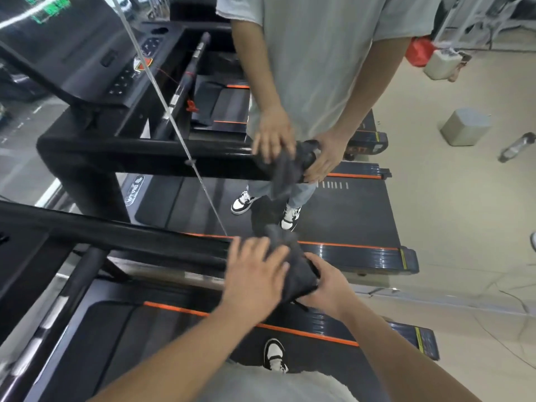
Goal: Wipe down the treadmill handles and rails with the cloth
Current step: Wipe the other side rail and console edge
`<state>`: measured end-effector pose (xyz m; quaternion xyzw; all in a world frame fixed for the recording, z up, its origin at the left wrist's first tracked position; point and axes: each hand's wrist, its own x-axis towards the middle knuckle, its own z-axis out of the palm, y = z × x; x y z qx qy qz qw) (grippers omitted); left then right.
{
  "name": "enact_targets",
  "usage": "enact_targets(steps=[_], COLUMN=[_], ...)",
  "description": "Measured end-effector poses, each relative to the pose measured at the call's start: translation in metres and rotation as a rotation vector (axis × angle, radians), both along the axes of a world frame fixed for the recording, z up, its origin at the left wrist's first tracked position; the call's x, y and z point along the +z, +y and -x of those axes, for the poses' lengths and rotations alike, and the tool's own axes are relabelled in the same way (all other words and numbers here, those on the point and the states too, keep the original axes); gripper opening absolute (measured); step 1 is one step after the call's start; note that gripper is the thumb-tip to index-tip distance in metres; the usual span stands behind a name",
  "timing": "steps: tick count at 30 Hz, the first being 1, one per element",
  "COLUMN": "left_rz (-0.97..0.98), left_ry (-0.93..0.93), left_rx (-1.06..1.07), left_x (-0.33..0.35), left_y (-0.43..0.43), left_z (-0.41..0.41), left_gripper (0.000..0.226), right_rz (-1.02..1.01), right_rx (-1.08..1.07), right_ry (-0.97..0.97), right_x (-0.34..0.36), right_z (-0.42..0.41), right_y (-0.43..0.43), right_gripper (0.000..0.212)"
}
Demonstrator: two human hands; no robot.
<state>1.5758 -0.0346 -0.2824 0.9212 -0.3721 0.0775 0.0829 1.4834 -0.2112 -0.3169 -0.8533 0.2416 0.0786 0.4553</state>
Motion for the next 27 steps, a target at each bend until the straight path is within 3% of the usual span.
enact_targets(steps=[3, 6, 8, 12, 15, 17, 19, 23, 27], left_rz=[0.022, -0.014, -0.009, -0.048, -0.163, -0.201, -0.113, 0.071, 0.132], left_ry=[0.040, -0.011, 0.011, 0.129, 0.169, 0.134, 0.114, 0.086, -0.006], left_rx=[-0.228, -0.317, -0.168, 0.205, 0.400, 0.319, 0.156, -0.130, -0.092], left_x=[0.001, 0.000, 0.001, 0.020, 0.023, 0.018, 0.013, 0.005, -0.003], left_y=[-0.015, 0.025, 0.070, 0.113, 0.075, 0.042, 0.024, 0.048, 0.133], left_z=[0.011, -0.034, -0.072, -0.113, -0.104, -0.077, -0.046, -0.043, -0.097], left_gripper=[0.033, 0.031, 0.034, 0.049, 0.062, 0.056, 0.047, 0.044, 0.043], right_rz=[0.037, -0.008, -0.052, -0.126, -0.194, -0.171, -0.043, 0.080, 0.111], right_rx=[0.030, 0.032, 0.010, 0.028, 0.021, 0.076, 0.112, 0.143, 0.225], right_ry=[0.003, -0.002, 0.027, 0.088, 0.154, 0.142, 0.151, 0.185, 0.183], right_x=[0.001, -0.003, 0.009, 0.029, 0.049, 0.066, 0.076, 0.077, 0.086], right_z=[0.003, 0.005, 0.005, -0.004, -0.024, -0.040, -0.059, -0.092, -0.126], right_y=[0.004, 0.003, 0.005, 0.002, 0.002, 0.006, 0.009, 0.027, 0.073], right_gripper=[0.040, 0.064, 0.068, 0.056, 0.075, 0.061, 0.049, 0.061, 0.054])
